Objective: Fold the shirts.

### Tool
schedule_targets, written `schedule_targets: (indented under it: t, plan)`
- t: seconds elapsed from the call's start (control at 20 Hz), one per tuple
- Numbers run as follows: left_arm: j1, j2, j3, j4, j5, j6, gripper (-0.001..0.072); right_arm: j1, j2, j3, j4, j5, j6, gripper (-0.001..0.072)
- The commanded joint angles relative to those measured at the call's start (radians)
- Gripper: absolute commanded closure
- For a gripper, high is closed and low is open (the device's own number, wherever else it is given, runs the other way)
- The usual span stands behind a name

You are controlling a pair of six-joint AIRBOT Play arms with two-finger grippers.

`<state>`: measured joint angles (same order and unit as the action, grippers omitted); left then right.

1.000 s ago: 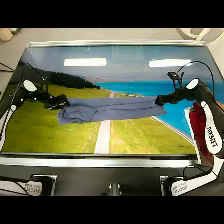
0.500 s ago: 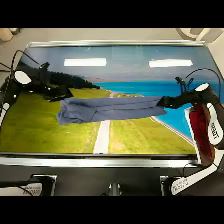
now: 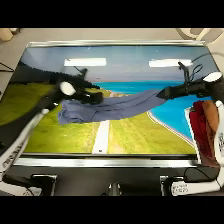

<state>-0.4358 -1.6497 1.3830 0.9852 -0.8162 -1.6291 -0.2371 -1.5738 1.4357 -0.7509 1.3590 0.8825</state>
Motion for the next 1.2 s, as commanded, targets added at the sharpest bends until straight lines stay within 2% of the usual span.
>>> schedule_targets:
  t: [0.0,0.15,0.3,0.4,0.5,0.65,0.75,0.9,0.95,1.0,1.05,1.15]
  plan:
    - [-0.154,-0.139,0.002,-0.194,0.159,-0.034,0.0683,0.044,0.219,0.001,-0.014,0.130,0.061,0.0696]
    - [-0.233,-0.214,0.002,-0.372,0.206,-0.032,0.0683,0.106,0.382,0.001,-0.058,0.211,0.133,0.0695]
    - [-0.296,-0.230,0.003,-0.451,0.292,-0.023,0.0684,0.139,0.462,0.001,-0.060,0.172,0.187,0.0694]
    - [-0.261,-0.212,0.005,-0.451,0.271,0.084,0.0685,0.165,0.459,0.000,-0.043,0.097,0.192,0.0694]
    - [-0.158,-0.151,0.004,-0.411,0.193,0.176,0.0687,0.227,0.413,0.001,-0.042,0.026,0.192,0.0695]
    - [0.067,0.024,0.004,-0.170,0.099,0.130,0.0687,0.372,0.281,0.001,0.001,-0.111,0.172,0.0694]
    - [0.245,0.174,0.004,-0.064,0.040,0.106,0.0686,0.482,0.162,0.001,0.128,-0.271,0.119,0.0694]
    - [0.441,0.364,0.004,-0.049,-0.017,0.103,0.0686,0.640,-0.045,0.001,0.370,-0.436,0.033,0.0692]
    - [0.478,0.410,0.004,-0.049,-0.032,0.103,0.0686,0.682,-0.111,0.001,0.444,-0.442,0.012,0.0645]
    - [0.505,0.447,0.004,-0.046,-0.052,0.103,0.0686,0.711,-0.168,0.001,0.520,-0.438,-0.027,0.0359]
    - [0.523,0.481,0.004,-0.026,-0.085,0.104,0.0686,0.721,-0.209,0.001,0.597,-0.413,-0.103,0.0021]
    - [0.530,0.526,0.004,0.082,-0.183,0.104,0.0685,0.673,-0.219,0.001,0.592,-0.337,-0.123,0.0005]
